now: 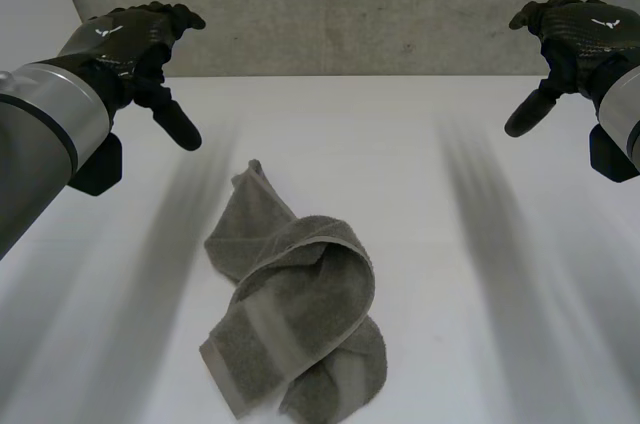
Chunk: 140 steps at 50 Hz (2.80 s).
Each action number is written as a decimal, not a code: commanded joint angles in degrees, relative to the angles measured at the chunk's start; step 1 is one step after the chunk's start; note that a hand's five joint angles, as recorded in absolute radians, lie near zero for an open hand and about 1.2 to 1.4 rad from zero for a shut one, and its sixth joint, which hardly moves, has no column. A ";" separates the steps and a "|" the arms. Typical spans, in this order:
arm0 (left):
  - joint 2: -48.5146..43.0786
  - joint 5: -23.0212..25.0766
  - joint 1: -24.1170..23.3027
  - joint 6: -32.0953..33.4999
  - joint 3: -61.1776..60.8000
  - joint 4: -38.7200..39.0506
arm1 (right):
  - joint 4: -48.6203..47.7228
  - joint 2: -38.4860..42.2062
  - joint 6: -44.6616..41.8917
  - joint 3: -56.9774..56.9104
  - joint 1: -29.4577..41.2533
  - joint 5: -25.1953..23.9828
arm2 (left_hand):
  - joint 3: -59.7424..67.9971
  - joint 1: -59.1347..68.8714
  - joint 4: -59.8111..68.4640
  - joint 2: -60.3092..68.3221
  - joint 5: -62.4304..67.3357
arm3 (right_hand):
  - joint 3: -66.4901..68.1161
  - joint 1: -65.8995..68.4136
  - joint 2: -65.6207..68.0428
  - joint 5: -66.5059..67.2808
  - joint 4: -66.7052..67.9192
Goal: Fold the laundry
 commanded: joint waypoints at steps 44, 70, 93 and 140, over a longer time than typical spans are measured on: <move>-9.53 3.53 -7.36 -0.50 -31.77 28.99 | -0.14 19.12 30.35 14.85 15.38 -14.10 | 2.19 1.93 2.38 2.30 0.29 | -3.77 -3.26 -4.03 -3.38 -4.56; -6.72 3.80 -7.10 -0.94 -29.04 29.34 | -4.63 21.24 34.65 11.60 15.12 -12.33 | 3.70 3.44 3.89 3.81 1.80 | 0.85 1.37 0.60 1.25 0.07; -14.18 3.89 -7.45 -0.77 -25.79 29.78 | -4.98 22.64 34.48 10.37 14.94 -12.59 | 8.07 7.82 8.27 8.18 6.17 | -1.01 -0.49 -1.26 -0.61 -1.80; -8.48 0.46 -7.19 7.67 12.11 29.96 | -9.83 11.04 -13.38 -25.95 11.77 -11.45 | 70.29 70.03 70.48 70.40 68.39 | 66.23 66.74 65.97 66.62 65.44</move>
